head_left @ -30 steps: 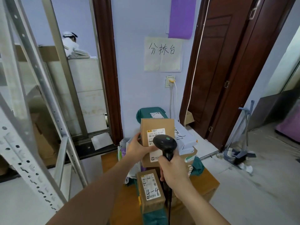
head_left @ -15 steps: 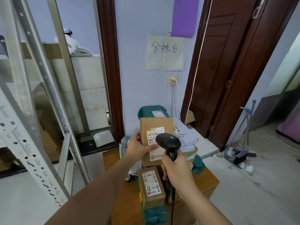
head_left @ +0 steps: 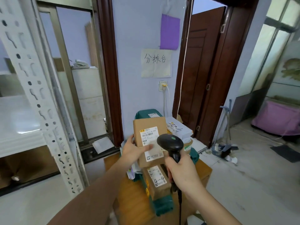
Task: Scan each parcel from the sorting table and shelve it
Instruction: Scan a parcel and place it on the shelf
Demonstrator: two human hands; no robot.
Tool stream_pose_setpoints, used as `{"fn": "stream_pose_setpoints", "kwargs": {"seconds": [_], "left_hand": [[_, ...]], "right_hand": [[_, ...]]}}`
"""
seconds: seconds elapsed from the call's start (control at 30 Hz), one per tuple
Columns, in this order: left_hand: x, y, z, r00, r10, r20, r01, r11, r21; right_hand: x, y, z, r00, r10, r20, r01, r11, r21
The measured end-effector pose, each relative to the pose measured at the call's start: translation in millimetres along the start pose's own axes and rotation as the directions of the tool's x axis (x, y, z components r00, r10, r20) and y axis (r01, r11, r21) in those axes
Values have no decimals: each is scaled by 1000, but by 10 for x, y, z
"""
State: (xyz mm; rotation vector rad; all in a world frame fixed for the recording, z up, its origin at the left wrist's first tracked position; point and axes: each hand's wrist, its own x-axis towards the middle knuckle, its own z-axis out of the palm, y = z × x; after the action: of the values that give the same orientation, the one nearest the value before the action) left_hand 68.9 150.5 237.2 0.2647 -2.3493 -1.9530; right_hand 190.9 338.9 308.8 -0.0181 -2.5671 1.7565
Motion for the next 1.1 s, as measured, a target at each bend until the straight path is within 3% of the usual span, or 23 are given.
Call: {"fn": "stream_pose_setpoints", "kwargs": {"seconds": [0.13, 0.37, 0.7, 0.83, 1.1], "left_hand": [[-403, 21, -301, 1000, 17, 26, -17, 1000, -7], [-1183, 138, -912, 998, 64, 6, -64, 998, 10], [-2445, 76, -1916, 971, 99, -218, -112, 993, -46], [-3069, 26, -2437, 919, 60, -389, -93, 993, -69], [-4213, -56, -3815, 751, 52, -659, -95, 995, -31]], "right_hand": [[-560, -199, 172, 1000, -9, -24, 9, 1000, 22], [-1277, -525, 389, 992, -115, 54, 115, 993, 0], [-2063, -778, 761, 918, -244, 312, 267, 963, -32], [-2398, -936, 1095, 859, -256, 444, 268, 963, 37], [-3074, -1535, 1910, 689, -354, 632, 351, 927, 136]]}}
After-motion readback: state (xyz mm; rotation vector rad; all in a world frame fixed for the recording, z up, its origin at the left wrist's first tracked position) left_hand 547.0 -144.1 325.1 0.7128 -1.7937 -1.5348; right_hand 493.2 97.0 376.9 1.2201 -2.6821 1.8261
